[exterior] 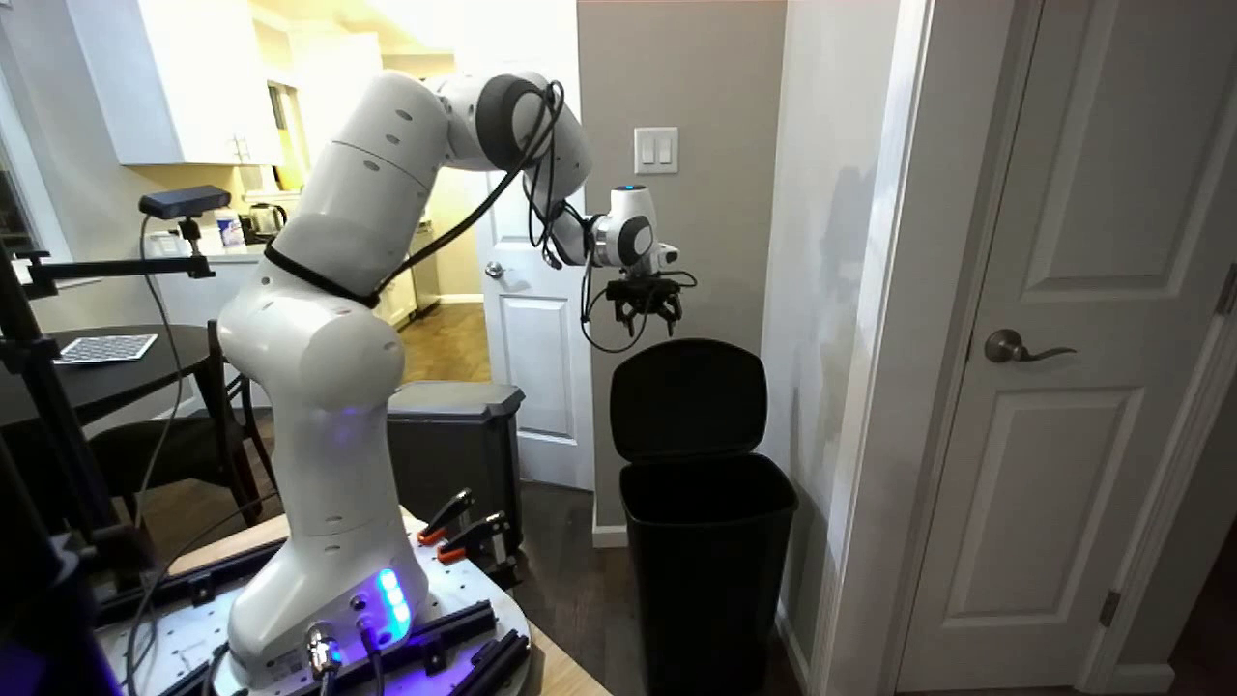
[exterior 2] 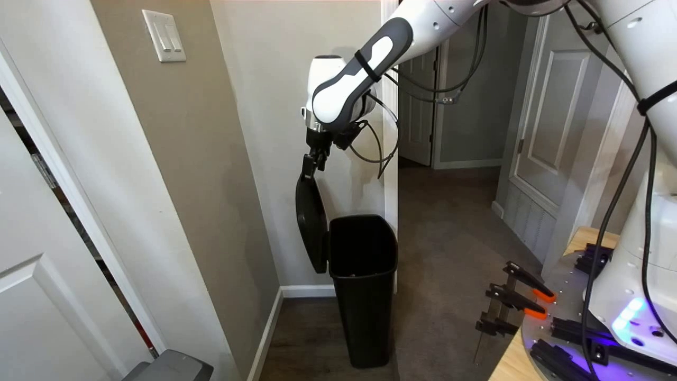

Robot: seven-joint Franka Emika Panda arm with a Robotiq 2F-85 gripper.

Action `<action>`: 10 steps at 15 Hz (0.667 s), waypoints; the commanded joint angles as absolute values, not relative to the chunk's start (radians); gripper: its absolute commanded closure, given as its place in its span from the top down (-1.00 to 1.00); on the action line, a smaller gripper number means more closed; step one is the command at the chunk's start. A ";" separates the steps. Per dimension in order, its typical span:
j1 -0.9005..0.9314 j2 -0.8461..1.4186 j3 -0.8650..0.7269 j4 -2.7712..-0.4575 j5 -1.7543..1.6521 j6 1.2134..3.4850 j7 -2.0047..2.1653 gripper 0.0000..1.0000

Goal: Close the lid of the black bin

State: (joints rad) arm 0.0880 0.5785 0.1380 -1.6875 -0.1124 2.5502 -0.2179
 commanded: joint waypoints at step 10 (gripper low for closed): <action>0.071 0.679 0.182 -1.573 -0.052 2.594 -0.247 1.00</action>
State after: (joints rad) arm 0.0618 0.6794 0.1916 -1.5754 -0.0607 2.5966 -0.2434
